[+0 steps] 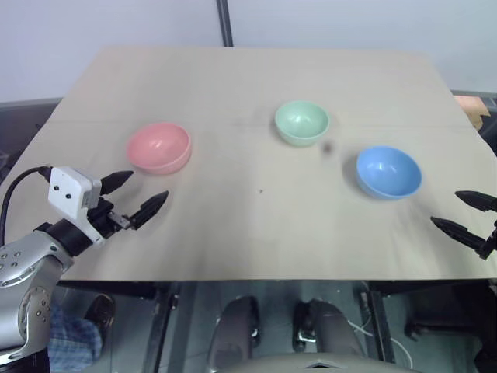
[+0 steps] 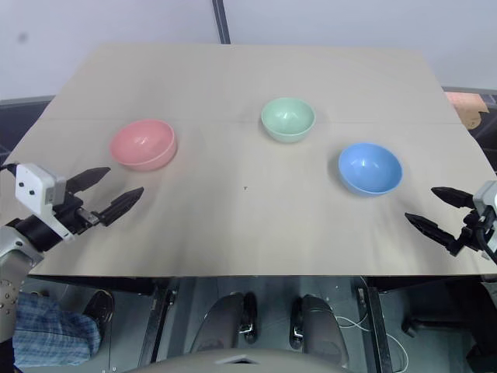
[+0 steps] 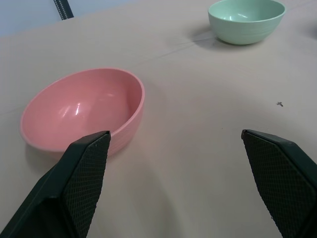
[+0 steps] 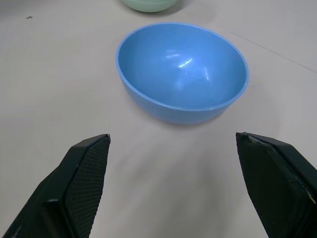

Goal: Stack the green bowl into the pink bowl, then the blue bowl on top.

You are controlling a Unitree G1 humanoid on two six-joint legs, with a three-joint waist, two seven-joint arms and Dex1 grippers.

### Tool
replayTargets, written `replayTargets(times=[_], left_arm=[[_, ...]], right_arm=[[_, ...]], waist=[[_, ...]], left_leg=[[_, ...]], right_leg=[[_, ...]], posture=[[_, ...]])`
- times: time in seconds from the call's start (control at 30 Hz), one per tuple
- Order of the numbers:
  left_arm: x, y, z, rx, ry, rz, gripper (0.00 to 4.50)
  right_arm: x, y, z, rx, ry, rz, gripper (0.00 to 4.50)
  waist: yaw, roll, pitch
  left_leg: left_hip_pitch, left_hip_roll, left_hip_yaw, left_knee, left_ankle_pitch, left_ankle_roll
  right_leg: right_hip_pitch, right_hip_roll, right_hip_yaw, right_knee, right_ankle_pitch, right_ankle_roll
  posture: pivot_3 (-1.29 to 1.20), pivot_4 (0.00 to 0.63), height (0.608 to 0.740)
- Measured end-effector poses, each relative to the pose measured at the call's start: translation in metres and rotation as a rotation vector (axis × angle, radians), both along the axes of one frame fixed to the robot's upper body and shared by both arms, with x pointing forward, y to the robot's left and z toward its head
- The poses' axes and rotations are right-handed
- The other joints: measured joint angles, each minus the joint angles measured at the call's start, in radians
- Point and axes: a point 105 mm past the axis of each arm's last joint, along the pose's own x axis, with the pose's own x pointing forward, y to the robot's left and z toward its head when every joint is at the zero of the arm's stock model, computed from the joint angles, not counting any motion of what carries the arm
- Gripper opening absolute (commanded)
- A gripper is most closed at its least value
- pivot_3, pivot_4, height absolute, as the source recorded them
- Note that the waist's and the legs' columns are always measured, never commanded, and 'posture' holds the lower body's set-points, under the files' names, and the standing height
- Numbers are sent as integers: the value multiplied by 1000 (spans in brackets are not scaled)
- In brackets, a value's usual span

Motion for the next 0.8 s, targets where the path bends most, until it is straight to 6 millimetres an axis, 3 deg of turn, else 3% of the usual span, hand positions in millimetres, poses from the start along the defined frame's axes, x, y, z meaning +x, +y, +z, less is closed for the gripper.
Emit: replayTargets(times=[0.8], left_arm=[[4, 6, -3, 1, 12, -2, 4500]], right_arm=[[-7, -4, -4, 1, 11, -3, 4398]], waist=[[0, 0, 0]], left_leg=[[0, 0, 0, 0, 0, 0]], right_leg=[[0, 0, 0, 0, 0, 0]], posture=[[0, 150, 740]])
